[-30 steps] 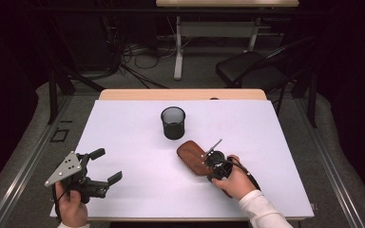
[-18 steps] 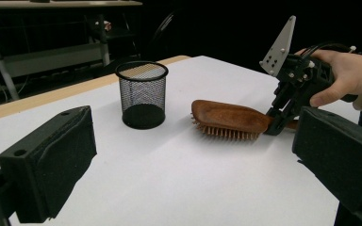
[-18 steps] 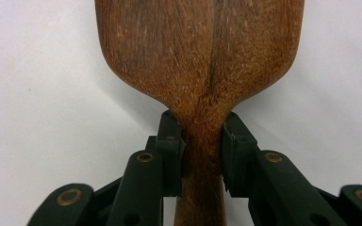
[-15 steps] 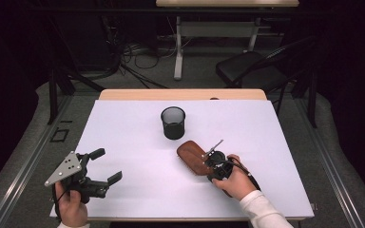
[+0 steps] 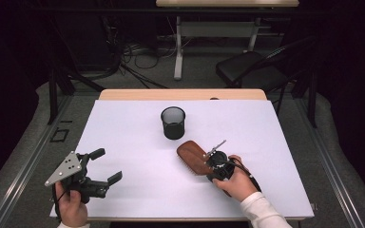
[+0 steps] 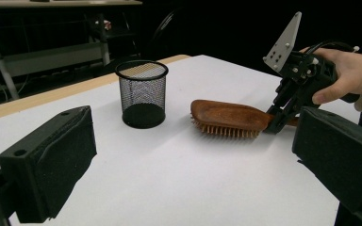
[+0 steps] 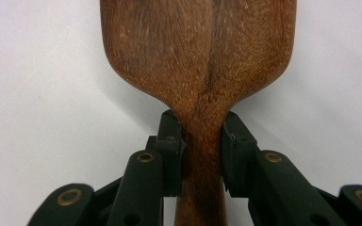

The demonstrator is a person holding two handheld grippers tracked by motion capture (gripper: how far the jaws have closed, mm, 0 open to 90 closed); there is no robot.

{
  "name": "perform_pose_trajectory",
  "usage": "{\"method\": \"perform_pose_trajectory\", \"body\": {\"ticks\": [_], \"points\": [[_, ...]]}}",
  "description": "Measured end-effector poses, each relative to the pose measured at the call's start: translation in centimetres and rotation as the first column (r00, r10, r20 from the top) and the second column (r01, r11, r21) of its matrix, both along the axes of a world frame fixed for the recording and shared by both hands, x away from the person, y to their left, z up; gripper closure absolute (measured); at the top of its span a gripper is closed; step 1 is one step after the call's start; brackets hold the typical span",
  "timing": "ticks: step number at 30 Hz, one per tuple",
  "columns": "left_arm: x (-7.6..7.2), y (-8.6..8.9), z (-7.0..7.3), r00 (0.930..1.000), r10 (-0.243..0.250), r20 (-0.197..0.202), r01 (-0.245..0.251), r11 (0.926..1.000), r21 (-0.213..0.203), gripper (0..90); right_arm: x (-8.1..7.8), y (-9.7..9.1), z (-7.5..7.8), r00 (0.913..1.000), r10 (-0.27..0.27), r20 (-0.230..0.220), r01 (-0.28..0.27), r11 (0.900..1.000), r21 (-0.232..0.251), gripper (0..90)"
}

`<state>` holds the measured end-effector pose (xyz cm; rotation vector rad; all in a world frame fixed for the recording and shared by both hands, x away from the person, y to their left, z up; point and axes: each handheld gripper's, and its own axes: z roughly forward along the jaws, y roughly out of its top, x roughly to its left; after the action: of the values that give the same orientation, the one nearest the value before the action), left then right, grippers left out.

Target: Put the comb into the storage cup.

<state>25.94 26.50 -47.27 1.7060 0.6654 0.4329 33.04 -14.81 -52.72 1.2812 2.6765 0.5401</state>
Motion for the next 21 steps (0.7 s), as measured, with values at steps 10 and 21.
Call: {"method": "perform_pose_trajectory", "body": {"ticks": [10, 21], "points": [[0.01, -0.03, -0.03, 1.0, 0.003, -0.001, -0.003, 1.0, -0.001, 0.4, -0.38, -0.51, -0.1, 0.999, -0.015, 0.043, 0.013, 0.9991, 0.041, 72.5], [0.01, -0.04, -0.04, 1.0, 0.004, -0.001, -0.004, 1.0, 0.0, 0.4, -0.73, -0.8, 0.41, 0.9944, -0.009, 0.106, 0.0, 0.9959, 0.091, 72.5]]}}
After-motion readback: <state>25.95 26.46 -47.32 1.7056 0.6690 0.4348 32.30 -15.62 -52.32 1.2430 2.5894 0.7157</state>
